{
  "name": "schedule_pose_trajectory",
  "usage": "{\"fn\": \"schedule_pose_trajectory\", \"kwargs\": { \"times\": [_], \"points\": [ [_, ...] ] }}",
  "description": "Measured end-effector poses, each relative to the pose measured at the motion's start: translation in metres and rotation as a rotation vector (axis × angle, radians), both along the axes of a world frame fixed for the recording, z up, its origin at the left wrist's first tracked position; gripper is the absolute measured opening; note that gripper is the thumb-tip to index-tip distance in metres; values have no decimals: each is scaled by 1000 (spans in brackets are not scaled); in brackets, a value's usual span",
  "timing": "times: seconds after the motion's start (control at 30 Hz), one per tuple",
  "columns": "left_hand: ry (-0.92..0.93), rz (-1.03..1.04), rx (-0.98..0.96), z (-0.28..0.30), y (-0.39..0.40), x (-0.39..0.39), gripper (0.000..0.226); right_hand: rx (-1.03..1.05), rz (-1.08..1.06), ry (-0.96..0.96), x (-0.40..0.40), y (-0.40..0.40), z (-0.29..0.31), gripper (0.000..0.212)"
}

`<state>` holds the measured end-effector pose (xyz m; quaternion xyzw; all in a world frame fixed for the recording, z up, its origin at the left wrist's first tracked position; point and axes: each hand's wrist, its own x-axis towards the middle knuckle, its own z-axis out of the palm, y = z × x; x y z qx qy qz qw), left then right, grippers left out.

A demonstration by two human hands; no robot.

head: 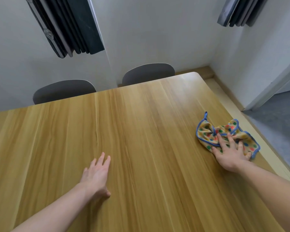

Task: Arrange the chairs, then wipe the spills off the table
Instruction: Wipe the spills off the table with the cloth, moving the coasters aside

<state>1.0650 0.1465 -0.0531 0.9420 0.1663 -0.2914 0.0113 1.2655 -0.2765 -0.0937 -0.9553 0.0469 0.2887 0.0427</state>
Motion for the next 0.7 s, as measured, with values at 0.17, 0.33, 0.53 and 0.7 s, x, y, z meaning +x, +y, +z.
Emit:
{"fn": "schedule_pose_trajectory", "kwargs": {
  "times": [0.17,0.33,0.53,0.7],
  "points": [
    [-4,18,-11,2,-1,0,140,-23,-54,70,-8,12,7,71],
    [-17,30,-36,2,0,-1,139,-47,-89,134,-22,34,12,79],
    [-27,19,-50,0,5,-3,138,-72,-75,188,-60,84,12,86],
    [-37,-5,-72,-4,11,-7,135,-67,-47,242,-88,131,13,90]
  ]
}}
